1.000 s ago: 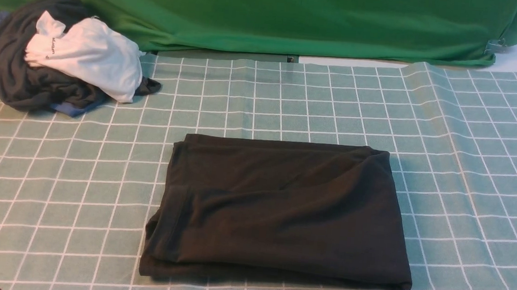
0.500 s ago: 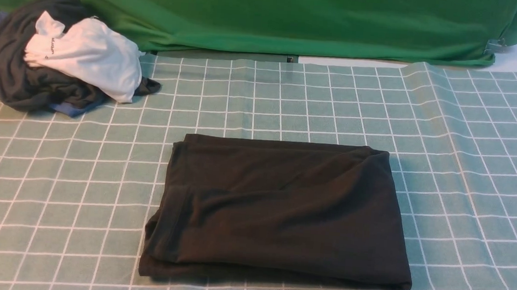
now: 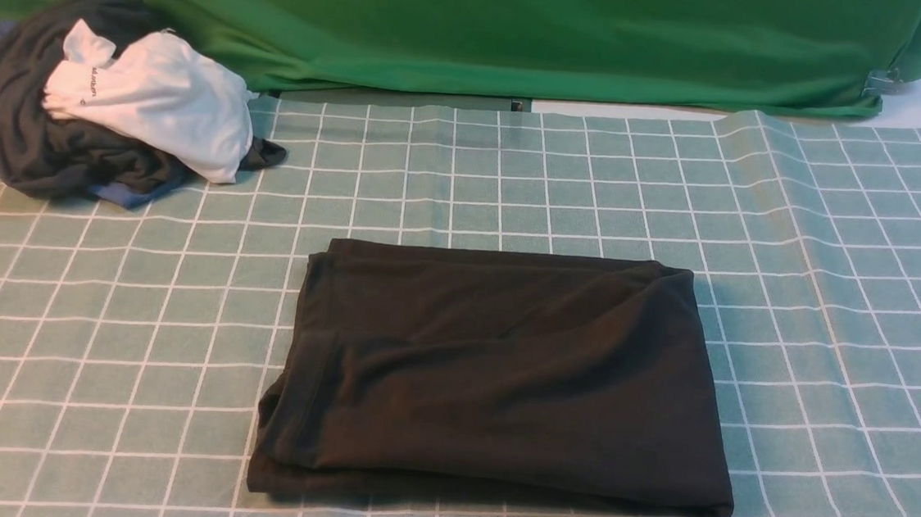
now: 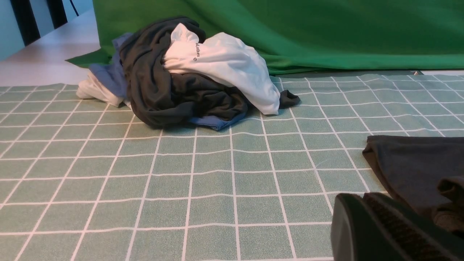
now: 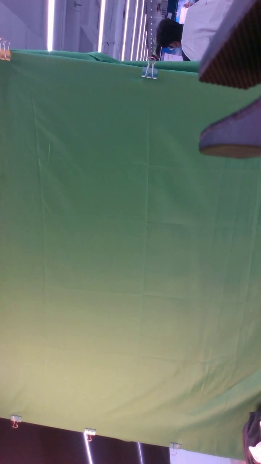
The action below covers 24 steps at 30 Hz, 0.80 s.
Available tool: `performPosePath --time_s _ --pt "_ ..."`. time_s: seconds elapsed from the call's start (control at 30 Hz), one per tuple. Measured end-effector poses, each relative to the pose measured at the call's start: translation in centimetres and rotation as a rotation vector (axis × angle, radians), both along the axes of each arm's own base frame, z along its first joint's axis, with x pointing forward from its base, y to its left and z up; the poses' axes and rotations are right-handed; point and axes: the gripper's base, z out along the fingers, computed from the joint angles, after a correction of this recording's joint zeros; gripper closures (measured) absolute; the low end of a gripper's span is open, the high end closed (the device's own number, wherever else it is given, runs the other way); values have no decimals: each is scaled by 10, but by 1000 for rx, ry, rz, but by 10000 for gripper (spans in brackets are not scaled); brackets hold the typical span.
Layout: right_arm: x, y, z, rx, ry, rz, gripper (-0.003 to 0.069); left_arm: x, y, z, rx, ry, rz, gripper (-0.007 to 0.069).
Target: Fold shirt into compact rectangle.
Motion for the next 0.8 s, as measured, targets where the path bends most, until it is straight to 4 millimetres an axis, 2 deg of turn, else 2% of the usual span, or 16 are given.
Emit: performPosePath --time_s 0.53,0.7,0.8 --pt "1 0 -1 -25 8 -11 421 0 0 0 8 1 0 608" --pt "6 2 -10 -47 57 -26 421 0 0 0 10 1 1 608" --pt "20 6 -31 -111 124 -114 421 0 0 0 10 1 1 608"
